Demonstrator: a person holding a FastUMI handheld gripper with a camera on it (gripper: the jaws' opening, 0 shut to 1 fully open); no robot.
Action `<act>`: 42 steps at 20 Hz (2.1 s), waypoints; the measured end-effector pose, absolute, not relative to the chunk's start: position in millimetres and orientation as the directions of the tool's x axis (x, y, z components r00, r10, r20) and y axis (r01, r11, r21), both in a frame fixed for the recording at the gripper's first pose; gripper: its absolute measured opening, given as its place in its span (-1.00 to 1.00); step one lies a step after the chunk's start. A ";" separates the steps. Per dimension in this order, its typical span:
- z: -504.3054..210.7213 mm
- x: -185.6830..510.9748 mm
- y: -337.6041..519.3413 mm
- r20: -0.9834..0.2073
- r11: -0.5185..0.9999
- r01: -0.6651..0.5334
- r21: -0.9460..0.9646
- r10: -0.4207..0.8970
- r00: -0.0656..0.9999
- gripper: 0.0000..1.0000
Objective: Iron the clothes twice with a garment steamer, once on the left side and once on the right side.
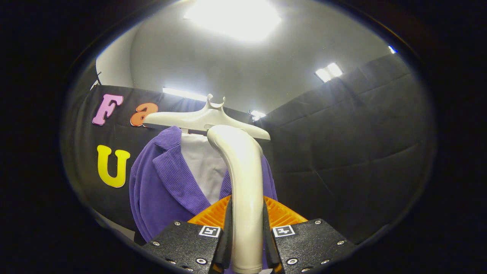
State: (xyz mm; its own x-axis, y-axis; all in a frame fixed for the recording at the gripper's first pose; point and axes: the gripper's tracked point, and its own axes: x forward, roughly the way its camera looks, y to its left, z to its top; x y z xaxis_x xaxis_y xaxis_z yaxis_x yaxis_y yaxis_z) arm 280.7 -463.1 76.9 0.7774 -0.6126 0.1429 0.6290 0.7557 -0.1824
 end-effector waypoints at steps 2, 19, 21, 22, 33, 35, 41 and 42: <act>70.7 292.5 -472.3 0.128 0.748 0.629 -0.212 -0.617 0.777 -0.30; -34.6 260.8 -486.0 -0.016 0.721 0.647 -0.248 -0.670 0.742 -0.29; -48.0 254.3 -488.7 -0.038 0.719 0.651 -0.244 -0.678 0.735 -0.29; -53.6 251.8 -489.5 -0.046 0.719 0.651 -0.244 -0.679 0.732 -0.30; -130.2 213.9 -500.5 -0.149 0.708 0.671 -0.222 -0.704 0.694 -0.29; -146.2 209.0 -500.7 -0.177 0.715 0.664 -0.219 -0.698 0.694 -0.29; -185.3 188.6 -497.8 -0.223 0.718 0.655 -0.233 -0.695 0.683 -0.29; -191.5 186.4 -498.1 -0.231 0.718 0.655 -0.237 -0.696 0.680 -0.29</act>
